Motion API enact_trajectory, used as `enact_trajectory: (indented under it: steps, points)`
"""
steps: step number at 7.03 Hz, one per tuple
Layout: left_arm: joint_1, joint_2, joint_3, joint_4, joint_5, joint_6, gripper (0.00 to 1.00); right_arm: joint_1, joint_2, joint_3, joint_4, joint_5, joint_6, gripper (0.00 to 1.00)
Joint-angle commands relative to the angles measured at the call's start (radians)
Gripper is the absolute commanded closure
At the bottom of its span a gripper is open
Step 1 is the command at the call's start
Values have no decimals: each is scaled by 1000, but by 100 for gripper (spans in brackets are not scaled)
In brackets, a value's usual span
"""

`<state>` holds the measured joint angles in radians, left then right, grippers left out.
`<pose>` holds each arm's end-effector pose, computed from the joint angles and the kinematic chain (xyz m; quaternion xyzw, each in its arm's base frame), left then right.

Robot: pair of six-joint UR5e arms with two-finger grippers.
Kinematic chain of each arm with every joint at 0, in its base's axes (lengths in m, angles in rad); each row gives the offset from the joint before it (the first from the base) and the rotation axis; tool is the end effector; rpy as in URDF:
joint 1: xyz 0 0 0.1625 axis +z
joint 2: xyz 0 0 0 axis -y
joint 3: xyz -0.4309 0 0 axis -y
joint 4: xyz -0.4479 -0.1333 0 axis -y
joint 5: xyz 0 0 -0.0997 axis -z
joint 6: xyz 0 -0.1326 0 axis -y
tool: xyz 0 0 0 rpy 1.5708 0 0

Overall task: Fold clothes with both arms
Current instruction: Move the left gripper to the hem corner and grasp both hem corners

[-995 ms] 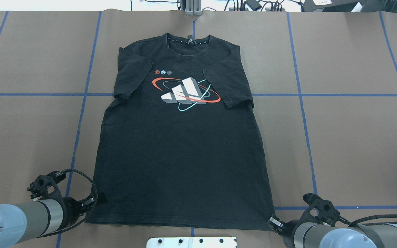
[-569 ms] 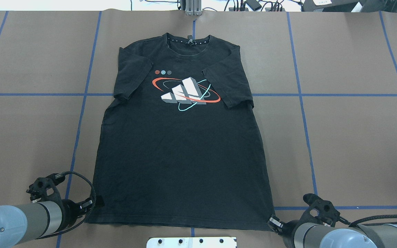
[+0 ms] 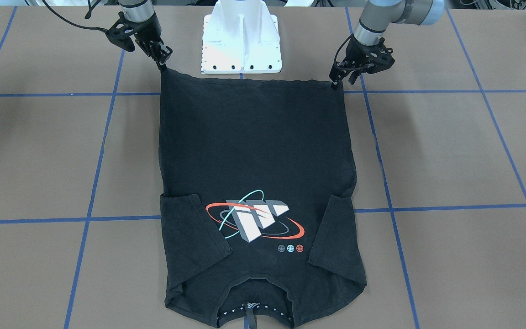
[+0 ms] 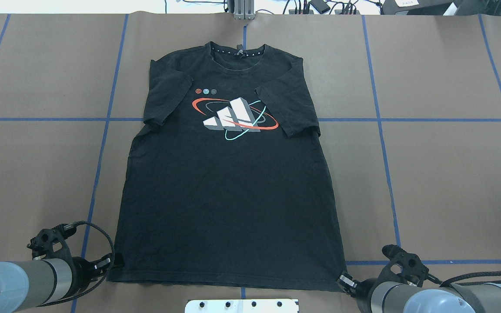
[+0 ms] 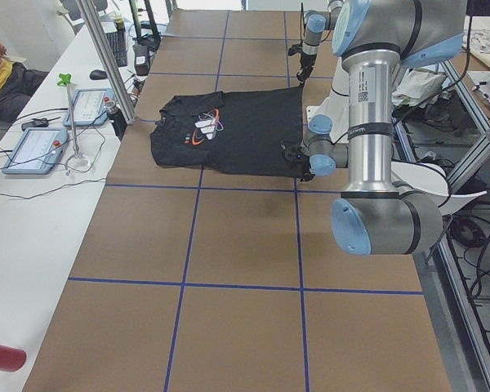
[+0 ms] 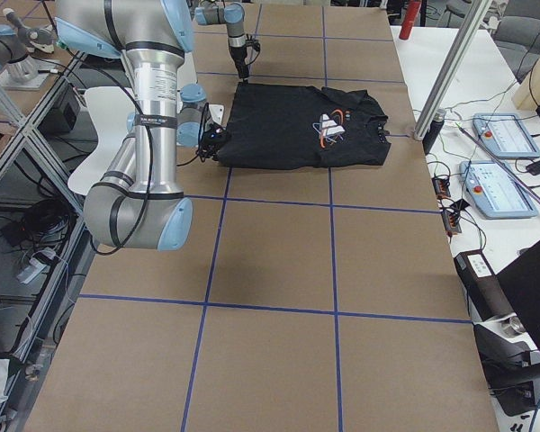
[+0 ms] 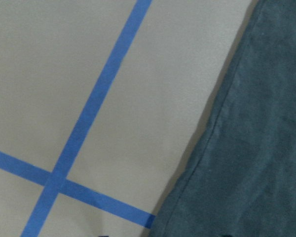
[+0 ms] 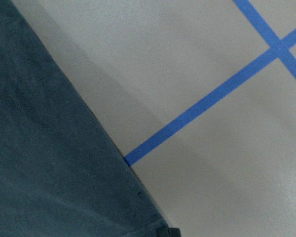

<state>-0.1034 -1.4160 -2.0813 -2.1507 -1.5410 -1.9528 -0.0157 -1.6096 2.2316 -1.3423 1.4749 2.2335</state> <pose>0.5023 -0.1901 0.4307 -0.0494 0.4484 -0.2210 0.8647 -0.5145 -0.1379 0.3442 -0.0959 -0.4031 0.3080 0.8564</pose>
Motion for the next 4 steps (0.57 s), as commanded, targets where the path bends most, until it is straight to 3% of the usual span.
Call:
enact_trajectory:
  steps: [1,3,4]
  points:
    - [34,-1,-2,0,1,-38,33,-1,-1,13,0,1,0,100]
    - [39,0,-3,0,1,-44,54,-1,-1,14,0,1,0,100]
    - [37,2,-3,0,1,-44,74,0,-1,16,0,1,0,100]
